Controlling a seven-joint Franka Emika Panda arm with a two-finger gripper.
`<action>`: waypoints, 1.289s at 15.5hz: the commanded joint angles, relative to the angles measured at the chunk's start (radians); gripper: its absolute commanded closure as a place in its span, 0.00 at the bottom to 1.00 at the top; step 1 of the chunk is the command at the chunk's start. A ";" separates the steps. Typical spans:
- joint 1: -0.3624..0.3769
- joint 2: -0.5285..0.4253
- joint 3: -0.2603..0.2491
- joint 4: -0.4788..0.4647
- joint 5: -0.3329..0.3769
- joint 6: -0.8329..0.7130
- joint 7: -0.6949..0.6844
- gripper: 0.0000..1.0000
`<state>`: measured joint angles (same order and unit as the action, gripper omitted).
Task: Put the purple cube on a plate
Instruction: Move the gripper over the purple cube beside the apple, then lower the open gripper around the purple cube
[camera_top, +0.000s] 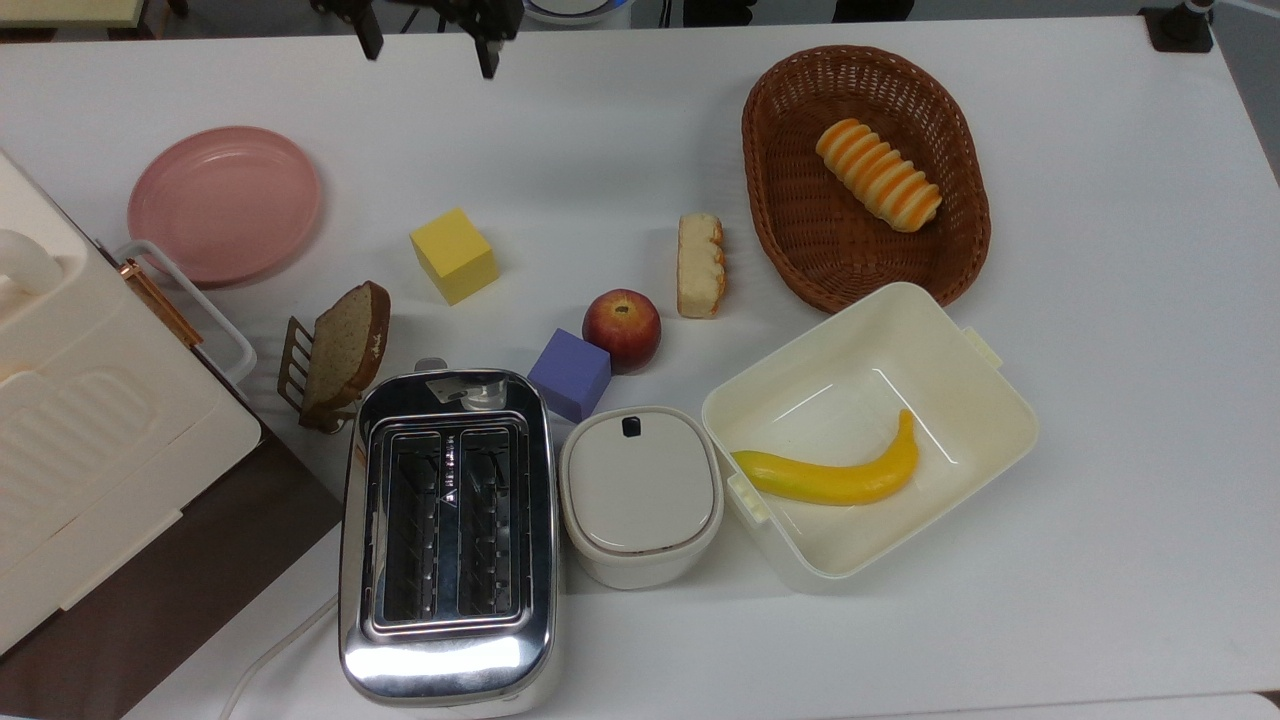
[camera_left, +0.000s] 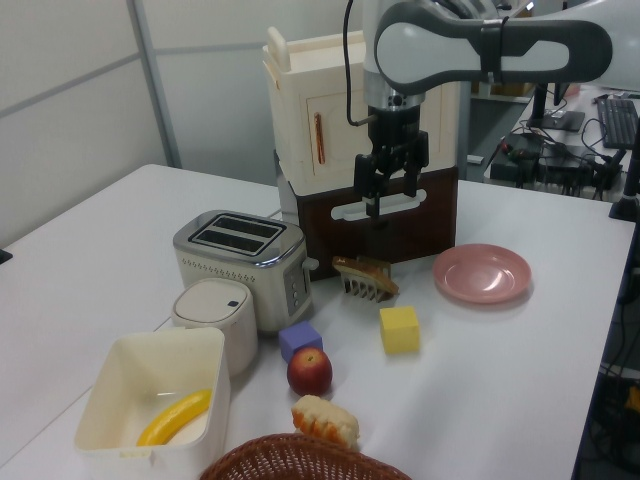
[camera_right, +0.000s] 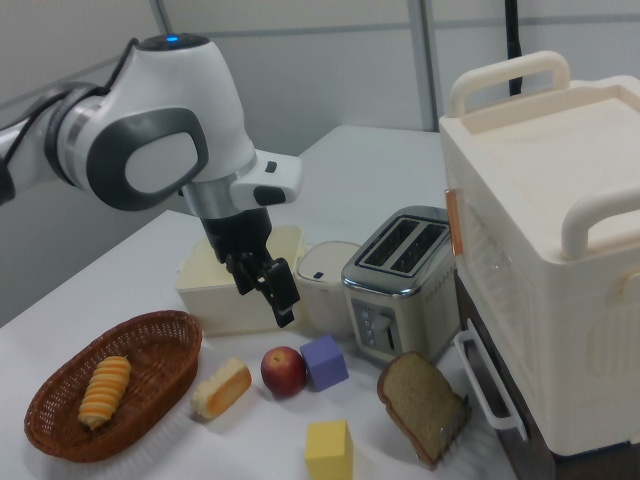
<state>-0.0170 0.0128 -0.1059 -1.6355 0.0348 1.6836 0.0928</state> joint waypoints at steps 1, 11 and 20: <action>0.000 -0.001 -0.003 -0.058 0.108 0.134 0.138 0.00; 0.121 0.150 -0.005 -0.092 0.114 0.366 0.432 0.00; 0.154 0.269 -0.006 -0.076 -0.007 0.468 0.513 0.00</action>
<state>0.1243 0.2582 -0.1027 -1.7173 0.0705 2.1129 0.5739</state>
